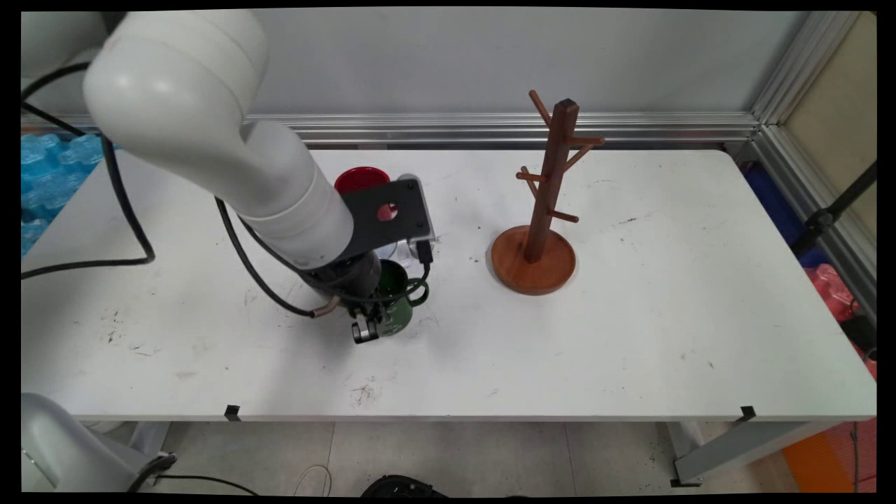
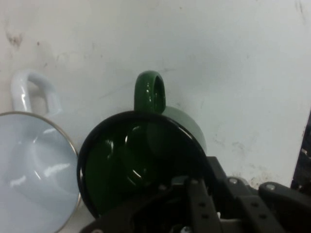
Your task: Place the picked object on the table
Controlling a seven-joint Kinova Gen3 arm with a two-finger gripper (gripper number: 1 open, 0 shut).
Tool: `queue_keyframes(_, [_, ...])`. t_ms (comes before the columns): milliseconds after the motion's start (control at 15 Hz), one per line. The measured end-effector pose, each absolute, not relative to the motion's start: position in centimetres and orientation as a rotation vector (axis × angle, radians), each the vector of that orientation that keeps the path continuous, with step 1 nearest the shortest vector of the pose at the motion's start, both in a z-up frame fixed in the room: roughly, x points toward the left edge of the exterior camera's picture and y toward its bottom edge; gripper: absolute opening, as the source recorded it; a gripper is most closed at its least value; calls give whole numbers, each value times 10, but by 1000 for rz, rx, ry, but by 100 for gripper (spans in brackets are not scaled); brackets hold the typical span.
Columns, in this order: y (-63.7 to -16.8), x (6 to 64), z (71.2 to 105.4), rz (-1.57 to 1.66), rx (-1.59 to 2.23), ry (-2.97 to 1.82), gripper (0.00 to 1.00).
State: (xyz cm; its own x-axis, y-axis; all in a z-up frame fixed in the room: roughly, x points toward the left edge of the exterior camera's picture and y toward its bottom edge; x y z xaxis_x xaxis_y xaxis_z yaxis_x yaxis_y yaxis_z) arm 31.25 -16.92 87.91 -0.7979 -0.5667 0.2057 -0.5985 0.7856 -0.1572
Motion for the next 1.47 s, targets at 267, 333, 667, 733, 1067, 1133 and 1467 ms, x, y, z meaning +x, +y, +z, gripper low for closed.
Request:
queue_keyframes(267, [-165, 313, 867, 332, 911, -2836, 0])
queue_keyframes(333, [-164, 313, 864, 334, 907, -2838, 0])
queue_keyframes(667, [-160, 312, 851, 341, 886, -2846, 0])
queue_keyframes(733, [-160, 312, 849, 342, 883, -2848, 0])
queue_keyframes(1067, [-158, 310, 838, 349, 869, -2857, 0])
queue_keyframes(1133, [-157, 310, 837, 351, 867, -2859, 0])
queue_keyframes(1467, [-157, 309, 830, 359, 855, -2870, 0])
